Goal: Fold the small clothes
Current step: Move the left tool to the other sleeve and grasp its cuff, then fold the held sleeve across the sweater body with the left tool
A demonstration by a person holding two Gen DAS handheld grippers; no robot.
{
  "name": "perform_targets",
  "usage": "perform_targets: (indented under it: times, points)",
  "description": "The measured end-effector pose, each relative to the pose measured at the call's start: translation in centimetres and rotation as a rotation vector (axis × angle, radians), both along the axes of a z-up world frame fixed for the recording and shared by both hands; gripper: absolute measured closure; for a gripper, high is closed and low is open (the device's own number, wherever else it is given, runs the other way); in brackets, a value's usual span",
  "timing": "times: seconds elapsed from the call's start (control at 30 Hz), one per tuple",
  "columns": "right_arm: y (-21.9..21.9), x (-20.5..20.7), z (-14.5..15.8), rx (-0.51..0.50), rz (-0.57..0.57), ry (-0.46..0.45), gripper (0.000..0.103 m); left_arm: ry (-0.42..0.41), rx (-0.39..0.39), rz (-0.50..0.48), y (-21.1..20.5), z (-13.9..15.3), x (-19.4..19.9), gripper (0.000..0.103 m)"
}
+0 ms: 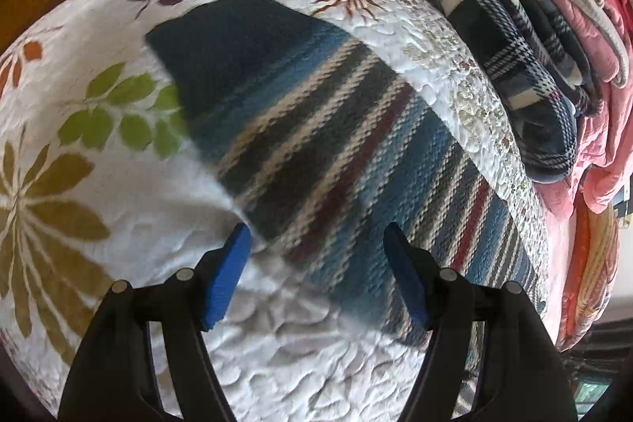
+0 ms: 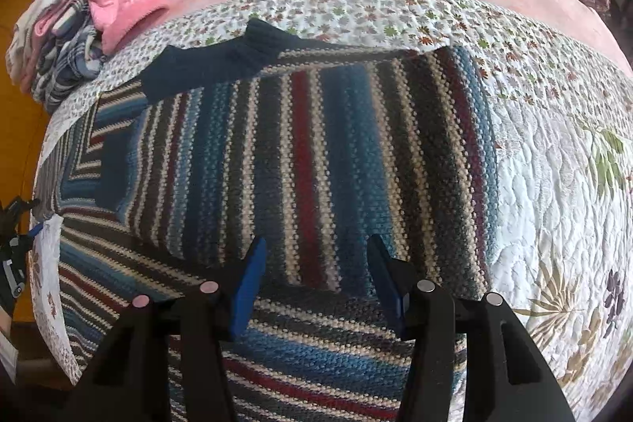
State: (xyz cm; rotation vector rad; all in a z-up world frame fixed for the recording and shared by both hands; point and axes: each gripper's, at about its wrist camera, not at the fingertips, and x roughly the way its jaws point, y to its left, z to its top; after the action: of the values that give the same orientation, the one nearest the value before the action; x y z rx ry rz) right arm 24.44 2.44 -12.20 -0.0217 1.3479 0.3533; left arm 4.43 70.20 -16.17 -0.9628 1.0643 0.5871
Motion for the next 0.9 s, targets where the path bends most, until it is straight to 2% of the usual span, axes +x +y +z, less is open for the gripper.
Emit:
perform_targets:
  times: [0.03, 0.1, 0.13, 0.2, 0.27, 0.4, 0.5, 0.73, 0.9]
  points:
    - [0.0, 0.0, -0.1, -0.002, 0.001, 0.000, 0.050, 0.004, 0.009, -0.002, 0.0, 0.0, -0.2, 0.035]
    - [0.1, 0.0, -0.1, -0.007, 0.006, -0.002, 0.050, 0.034, 0.049, -0.006, -0.2, 0.0, 0.0, 0.054]
    - [0.2, 0.0, -0.1, -0.009, 0.010, -0.003, 0.050, 0.038, 0.062, -0.012, -0.2, 0.1, 0.1, 0.058]
    - [0.3, 0.0, -0.2, -0.013, 0.015, -0.005, 0.050, 0.025, 0.069, -0.022, -0.4, 0.3, 0.2, 0.079]
    - [0.4, 0.0, -0.2, -0.012, 0.020, -0.004, 0.050, 0.004, 0.063, -0.020, -0.5, 0.6, 0.4, 0.088]
    - [0.3, 0.1, 0.1, -0.005, 0.019, -0.007, 0.050, -0.020, 0.112, -0.027, -1.2, 2.3, 0.6, 0.091]
    - [0.1, 0.2, 0.3, 0.002, 0.011, -0.008, 0.050, -0.068, 0.138, -0.041, -2.2, 4.3, 0.9, 0.091]
    - [-0.1, 0.3, 1.2, 0.026, -0.001, -0.011, 0.050, -0.169, 0.139, -0.120, -6.3, 8.6, 1.8, 0.092]
    - [0.0, 0.3, 1.8, 0.048, -0.004, -0.015, 0.050, -0.231, 0.126, -0.216, -11.1, 11.3, 3.6, 0.092]
